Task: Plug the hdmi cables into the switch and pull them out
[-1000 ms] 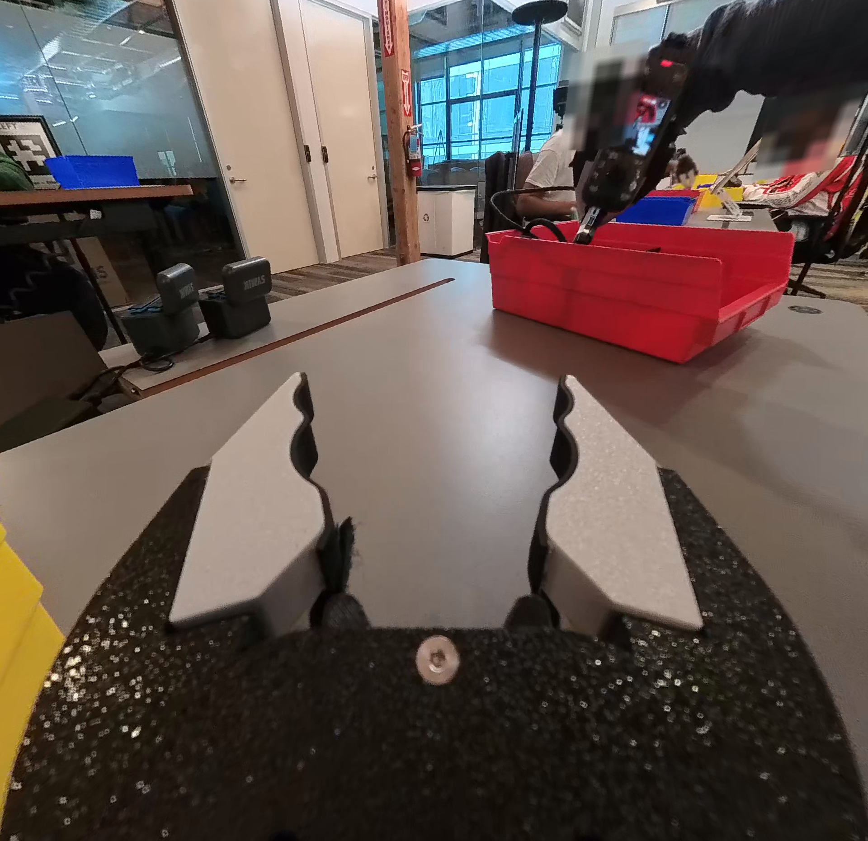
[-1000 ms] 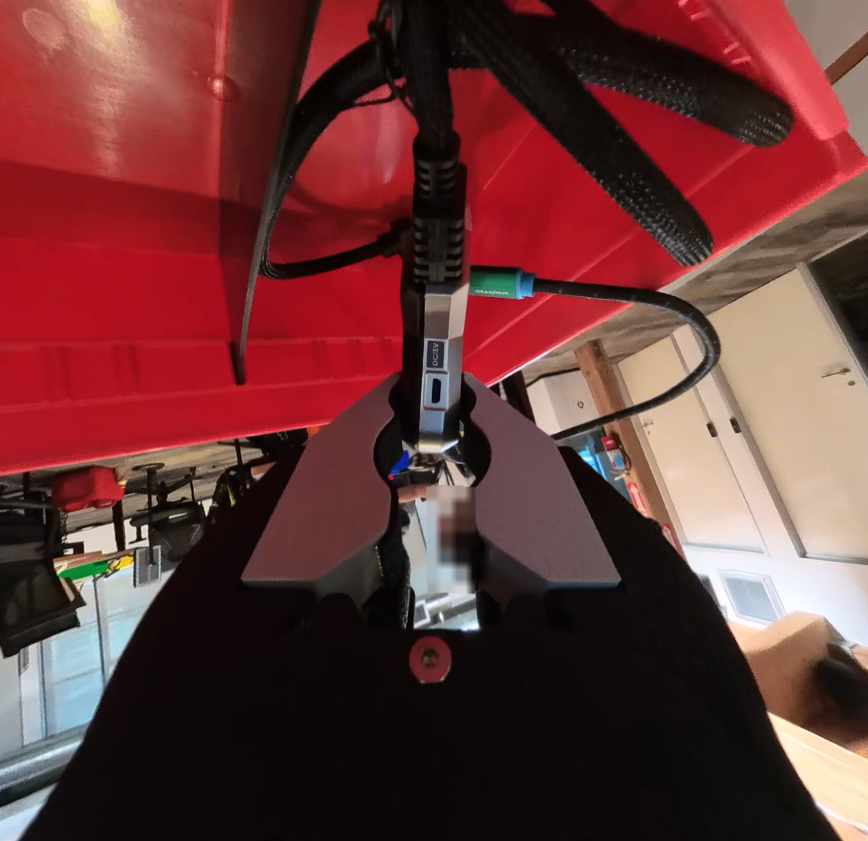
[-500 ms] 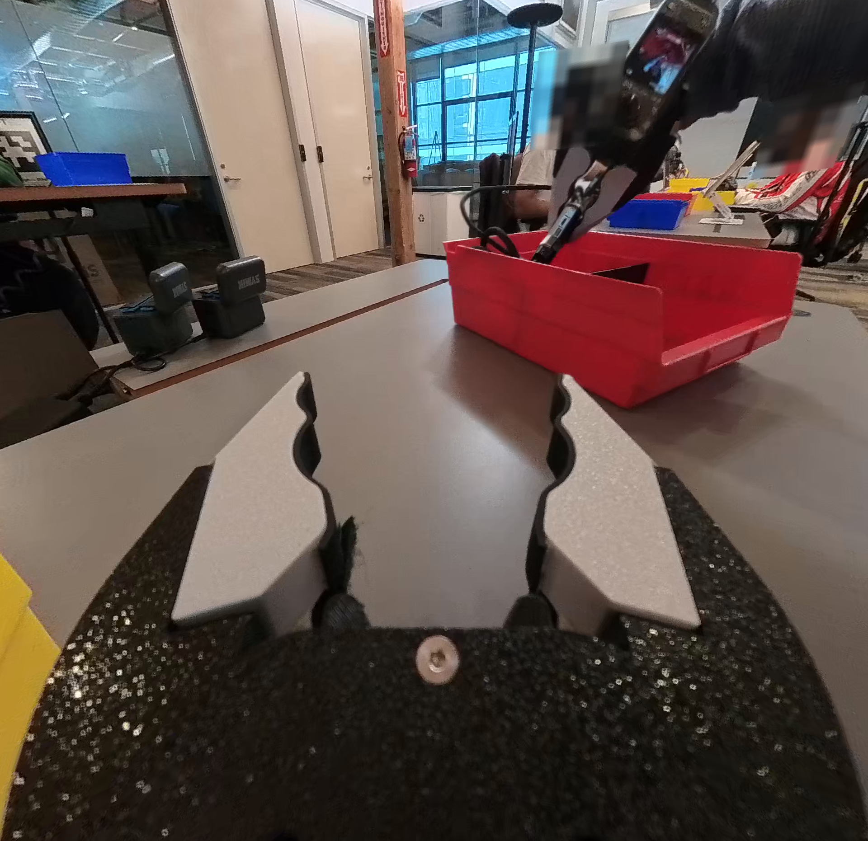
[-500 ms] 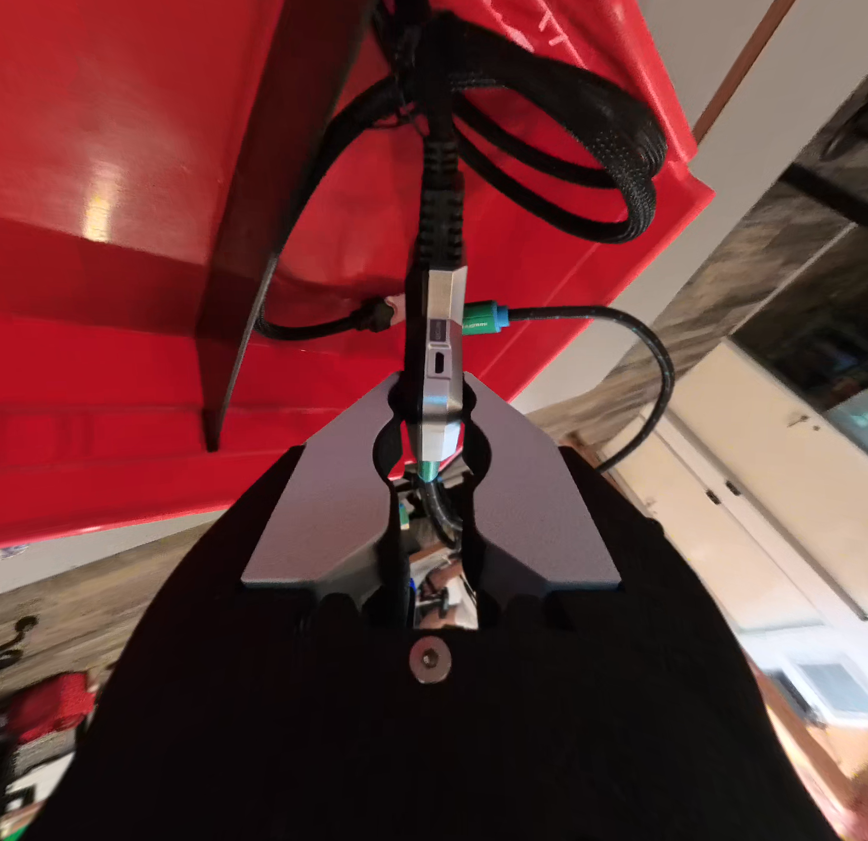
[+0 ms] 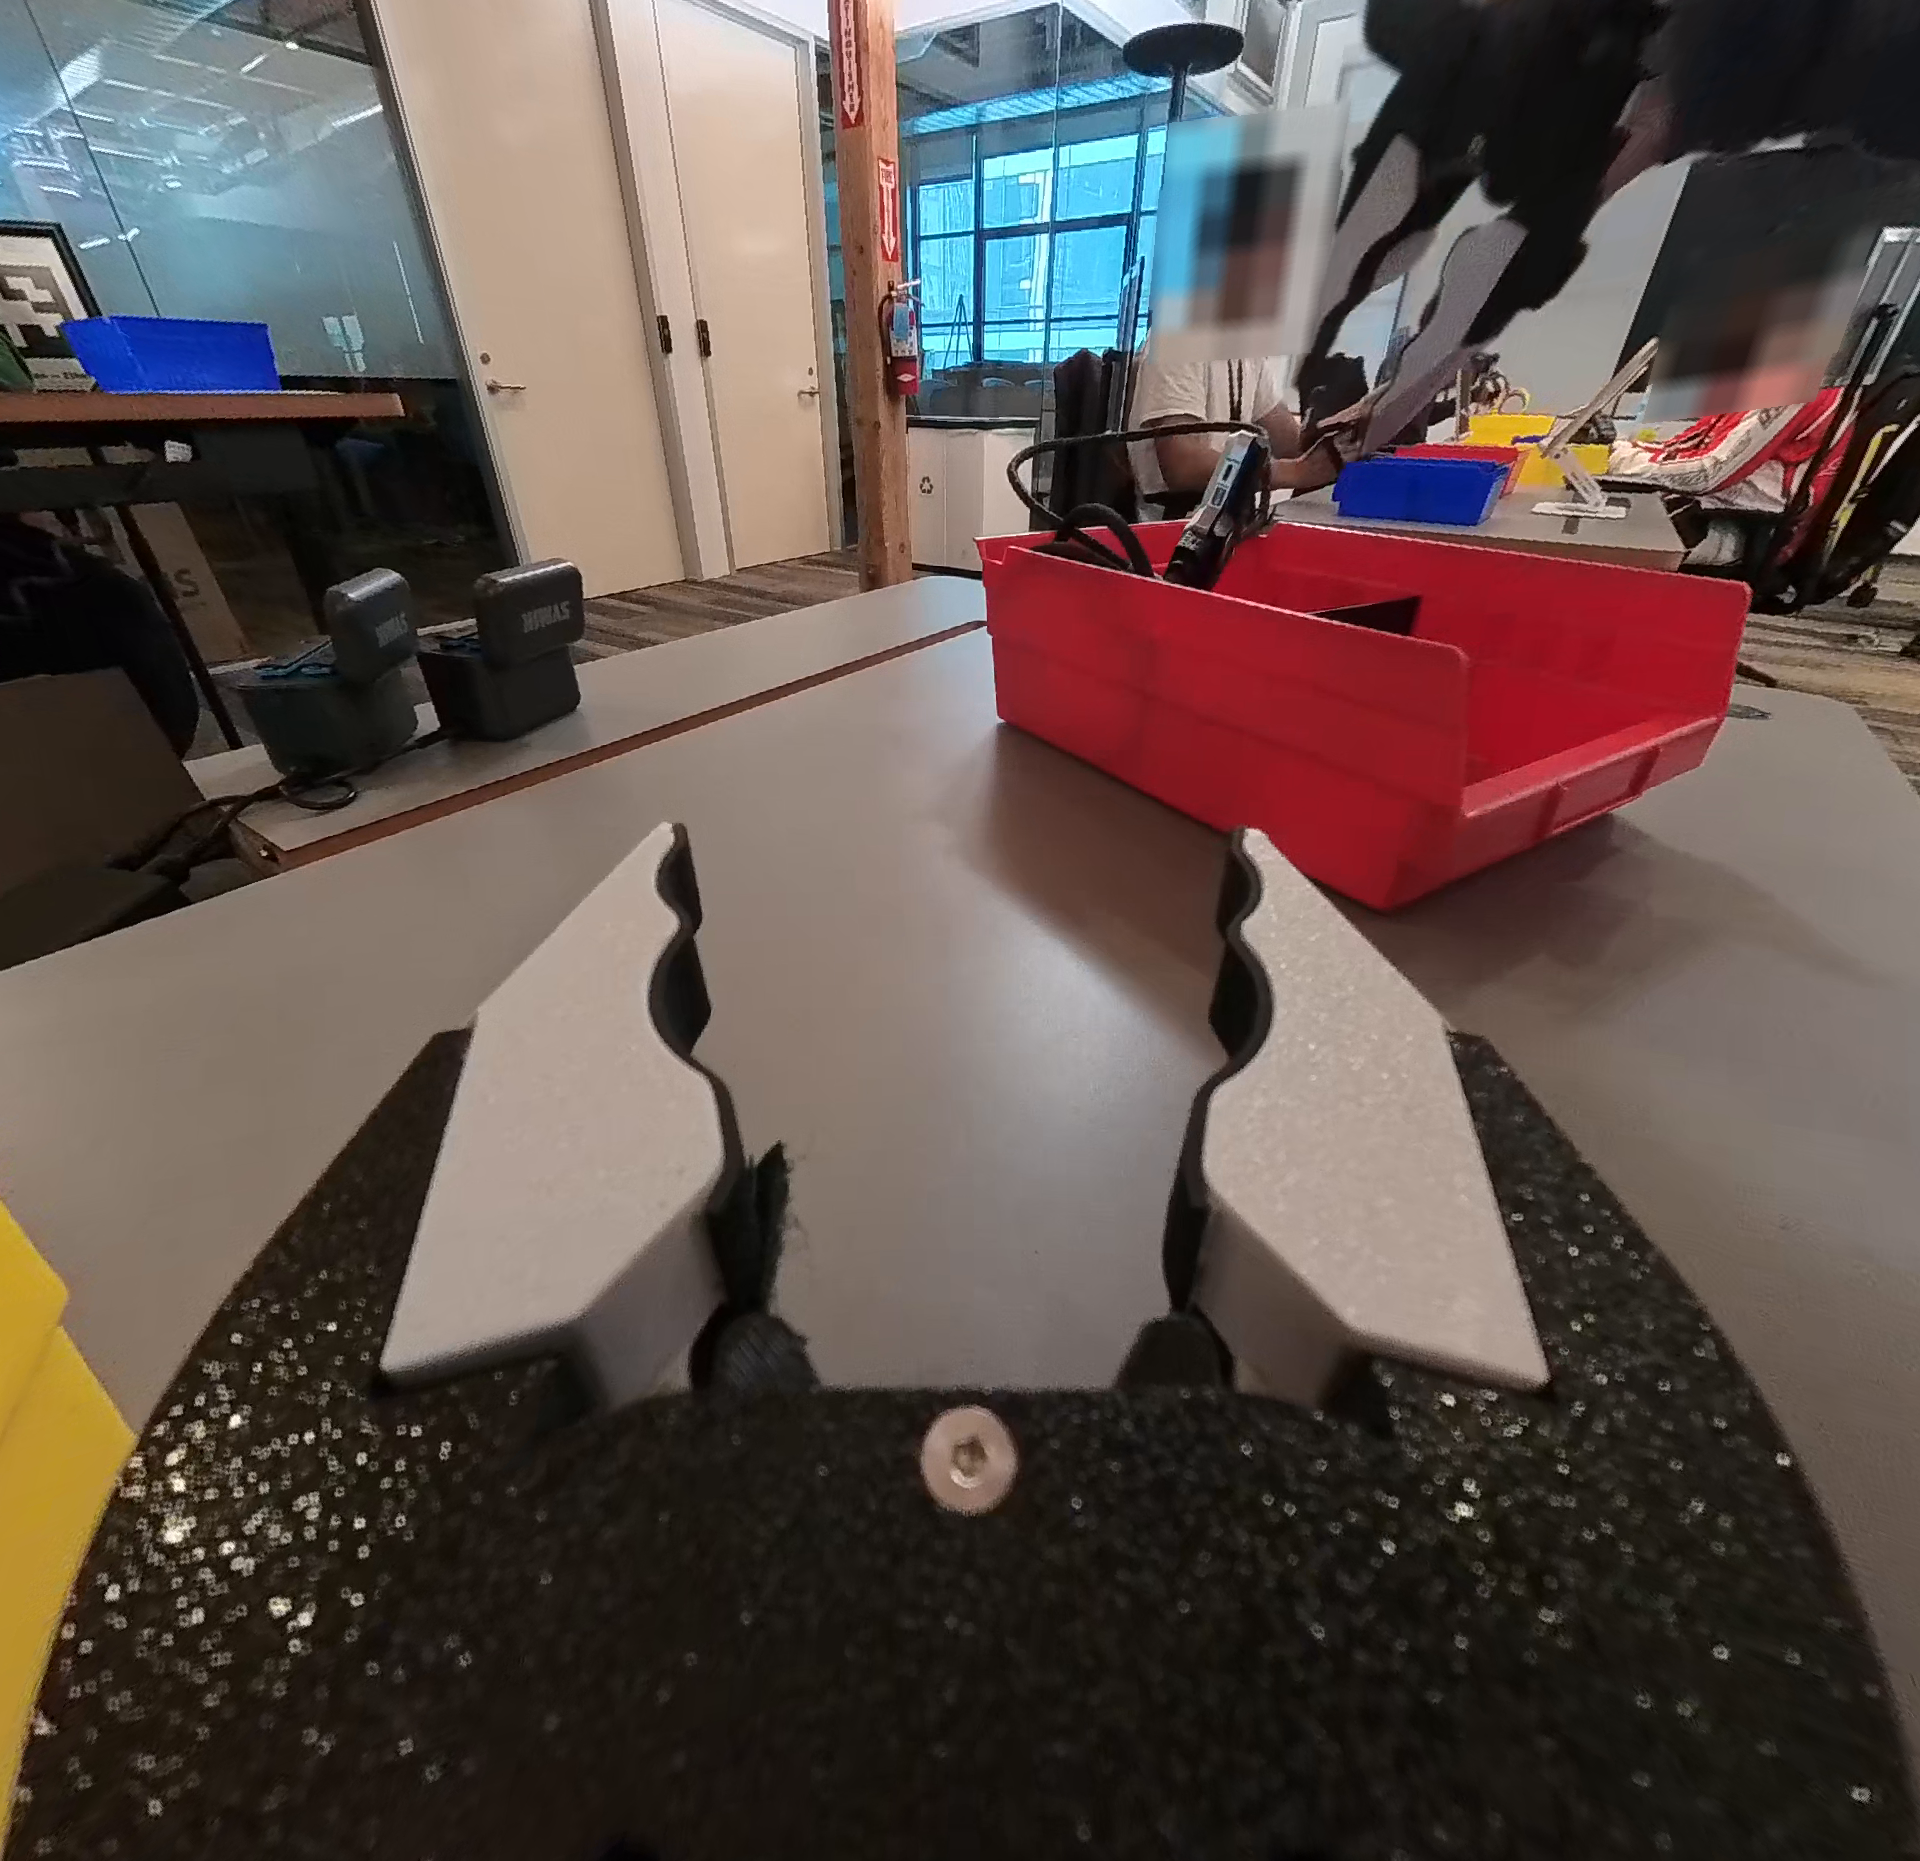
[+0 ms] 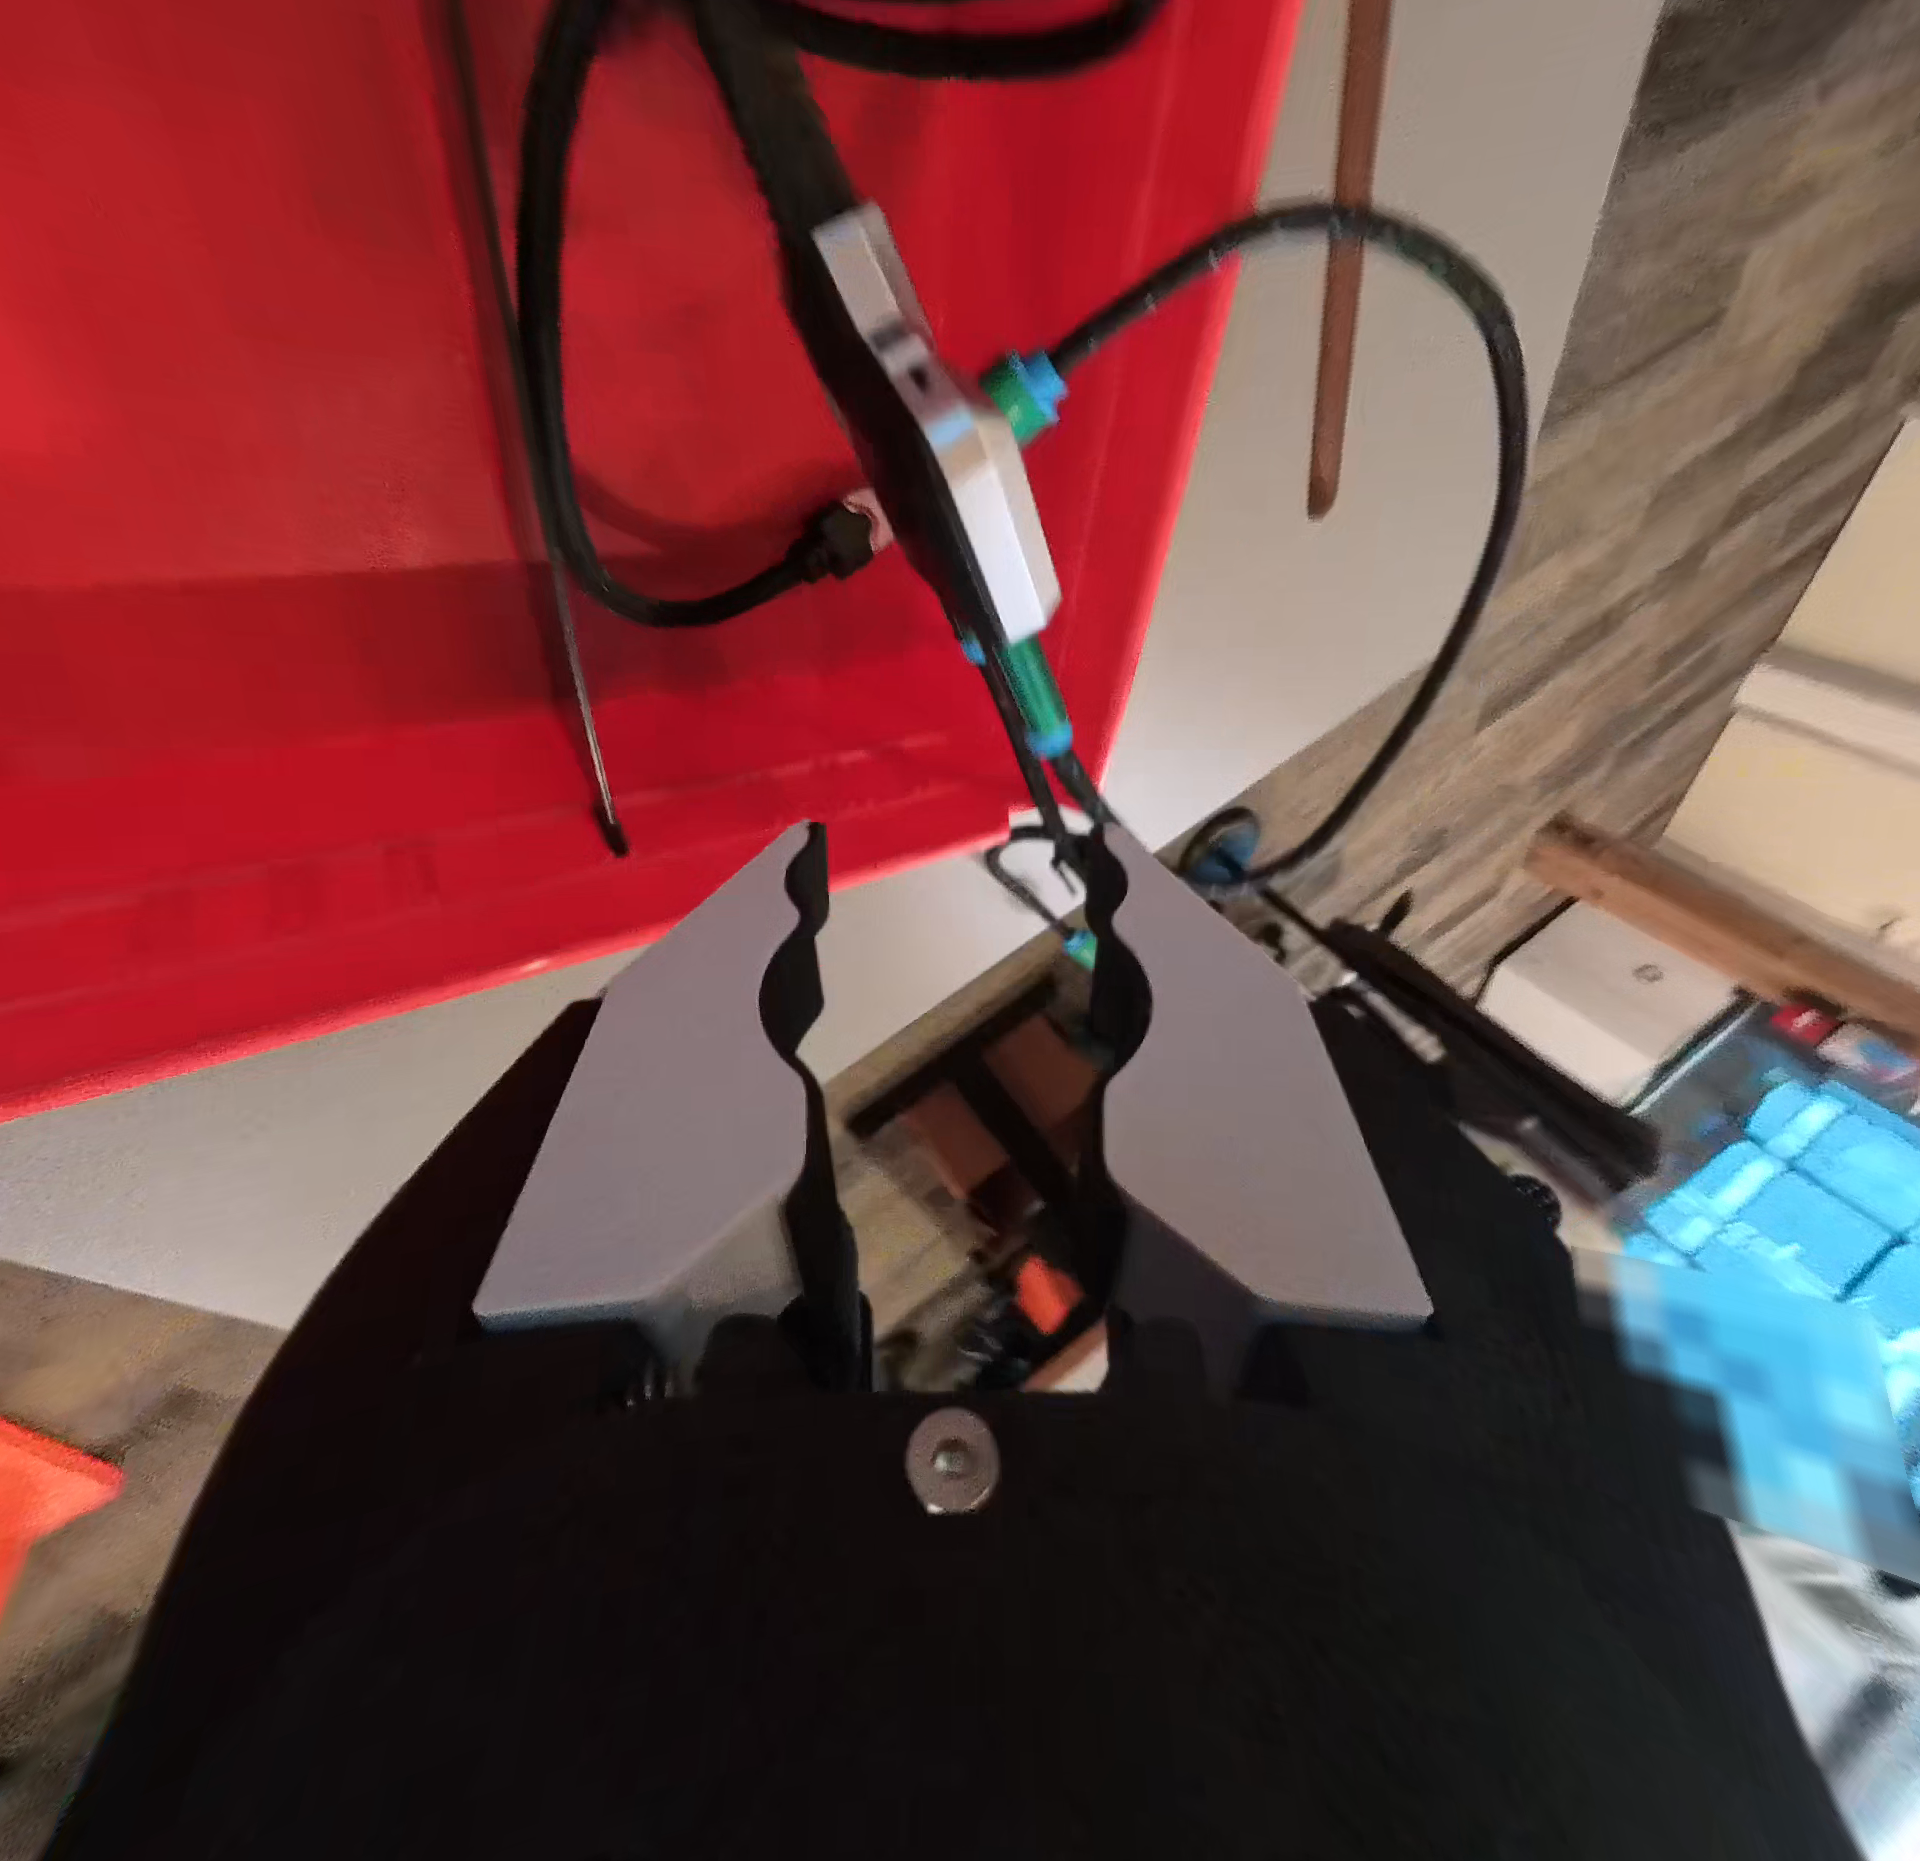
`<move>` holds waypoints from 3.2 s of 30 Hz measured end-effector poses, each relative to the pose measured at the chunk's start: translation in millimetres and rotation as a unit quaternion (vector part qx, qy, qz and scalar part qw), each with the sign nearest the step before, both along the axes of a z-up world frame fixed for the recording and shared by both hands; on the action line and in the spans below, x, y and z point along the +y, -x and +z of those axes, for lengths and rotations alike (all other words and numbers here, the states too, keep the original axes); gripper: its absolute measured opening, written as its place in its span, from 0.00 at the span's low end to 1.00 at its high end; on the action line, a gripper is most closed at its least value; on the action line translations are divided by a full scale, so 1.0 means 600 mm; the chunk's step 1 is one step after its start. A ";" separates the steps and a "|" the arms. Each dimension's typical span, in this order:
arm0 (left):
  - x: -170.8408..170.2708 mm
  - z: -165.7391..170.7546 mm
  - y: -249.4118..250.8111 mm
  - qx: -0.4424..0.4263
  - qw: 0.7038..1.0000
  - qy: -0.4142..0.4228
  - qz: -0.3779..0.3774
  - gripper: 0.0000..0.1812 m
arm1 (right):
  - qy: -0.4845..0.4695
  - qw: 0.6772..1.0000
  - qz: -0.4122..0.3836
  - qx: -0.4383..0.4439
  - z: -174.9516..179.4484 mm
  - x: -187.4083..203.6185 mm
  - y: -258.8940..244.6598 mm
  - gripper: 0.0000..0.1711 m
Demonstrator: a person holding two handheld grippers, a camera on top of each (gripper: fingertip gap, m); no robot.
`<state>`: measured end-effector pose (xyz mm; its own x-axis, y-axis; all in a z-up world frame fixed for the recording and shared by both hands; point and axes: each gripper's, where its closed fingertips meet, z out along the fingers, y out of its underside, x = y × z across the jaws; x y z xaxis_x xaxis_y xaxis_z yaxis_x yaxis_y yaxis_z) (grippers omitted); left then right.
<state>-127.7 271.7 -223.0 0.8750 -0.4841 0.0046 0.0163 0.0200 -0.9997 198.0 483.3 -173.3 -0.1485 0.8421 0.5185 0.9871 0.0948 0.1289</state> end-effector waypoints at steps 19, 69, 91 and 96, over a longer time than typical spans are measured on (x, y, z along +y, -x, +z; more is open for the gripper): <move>-0.005 0.011 0.004 0.026 0.999 -0.030 0.023 0.55 | -0.079 0.623 0.062 0.775 0.173 -0.300 0.266 0.30; -0.061 0.148 0.093 0.166 0.967 0.080 0.176 0.51 | -0.158 0.716 0.115 0.670 -0.077 -0.191 0.410 0.11; -0.062 -0.123 0.464 0.053 0.699 0.663 0.263 0.47 | -0.138 0.726 0.148 0.657 -0.087 -0.213 0.430 0.11; -0.069 -0.155 0.487 0.093 0.690 0.660 0.281 0.45 | -0.132 0.727 0.148 0.658 -0.088 -0.214 0.433 0.11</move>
